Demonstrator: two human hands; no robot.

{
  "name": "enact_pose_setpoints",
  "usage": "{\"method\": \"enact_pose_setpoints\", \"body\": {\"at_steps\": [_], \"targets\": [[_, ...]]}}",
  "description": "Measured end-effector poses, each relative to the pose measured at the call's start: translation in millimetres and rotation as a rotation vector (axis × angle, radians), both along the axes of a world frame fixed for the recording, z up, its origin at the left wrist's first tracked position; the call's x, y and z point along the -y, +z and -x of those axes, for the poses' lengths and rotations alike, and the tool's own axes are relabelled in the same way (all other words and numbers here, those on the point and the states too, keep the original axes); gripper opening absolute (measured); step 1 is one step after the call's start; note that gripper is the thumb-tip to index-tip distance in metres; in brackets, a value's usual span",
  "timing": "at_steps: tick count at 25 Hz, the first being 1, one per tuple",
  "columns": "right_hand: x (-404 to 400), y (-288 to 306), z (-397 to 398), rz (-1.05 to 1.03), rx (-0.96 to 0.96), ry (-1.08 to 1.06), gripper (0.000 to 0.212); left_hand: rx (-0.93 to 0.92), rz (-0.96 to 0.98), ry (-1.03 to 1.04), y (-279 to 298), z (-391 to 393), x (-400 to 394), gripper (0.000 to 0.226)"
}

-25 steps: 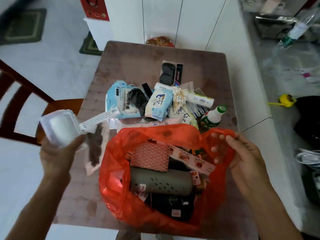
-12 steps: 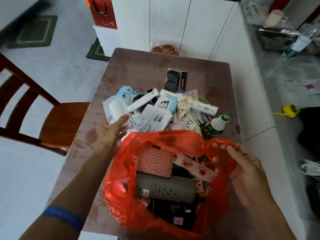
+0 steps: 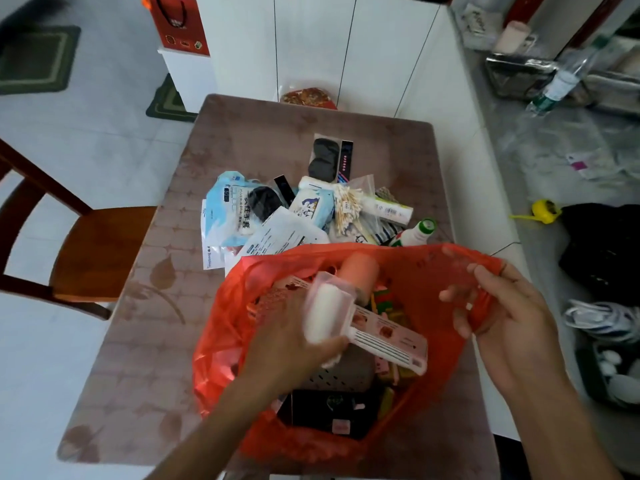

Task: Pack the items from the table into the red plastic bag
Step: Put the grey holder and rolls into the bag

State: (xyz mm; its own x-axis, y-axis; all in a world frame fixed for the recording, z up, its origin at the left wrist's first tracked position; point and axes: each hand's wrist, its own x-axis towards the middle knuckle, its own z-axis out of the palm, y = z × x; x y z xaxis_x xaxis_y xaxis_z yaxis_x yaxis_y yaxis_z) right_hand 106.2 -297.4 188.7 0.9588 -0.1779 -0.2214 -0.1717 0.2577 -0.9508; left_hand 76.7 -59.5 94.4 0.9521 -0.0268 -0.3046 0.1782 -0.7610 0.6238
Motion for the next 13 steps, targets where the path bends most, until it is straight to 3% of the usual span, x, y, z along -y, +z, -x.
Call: {"method": "enact_pose_setpoints", "body": {"at_steps": [4,7,9,11,13], "targets": [[-6,-5,-3,0.084,0.005,0.063,0.018,0.109,-0.277,-0.162,-26,1,54,0.085],[-22,-20,-15,0.197,-0.081,0.099,0.019,0.384,-0.061,0.035,3,-33,20,0.052],[-30,-25,-24,0.257,-0.144,0.103,0.014,0.411,0.113,0.307,-1,-75,-23,0.024],[-31,-26,-31,0.287,-0.188,0.058,0.015,0.221,0.07,0.445,-33,-120,-65,0.022],[-31,-26,-34,0.284,-0.197,0.01,0.016,-0.154,0.06,0.385,-85,-142,-98,0.047]]}}
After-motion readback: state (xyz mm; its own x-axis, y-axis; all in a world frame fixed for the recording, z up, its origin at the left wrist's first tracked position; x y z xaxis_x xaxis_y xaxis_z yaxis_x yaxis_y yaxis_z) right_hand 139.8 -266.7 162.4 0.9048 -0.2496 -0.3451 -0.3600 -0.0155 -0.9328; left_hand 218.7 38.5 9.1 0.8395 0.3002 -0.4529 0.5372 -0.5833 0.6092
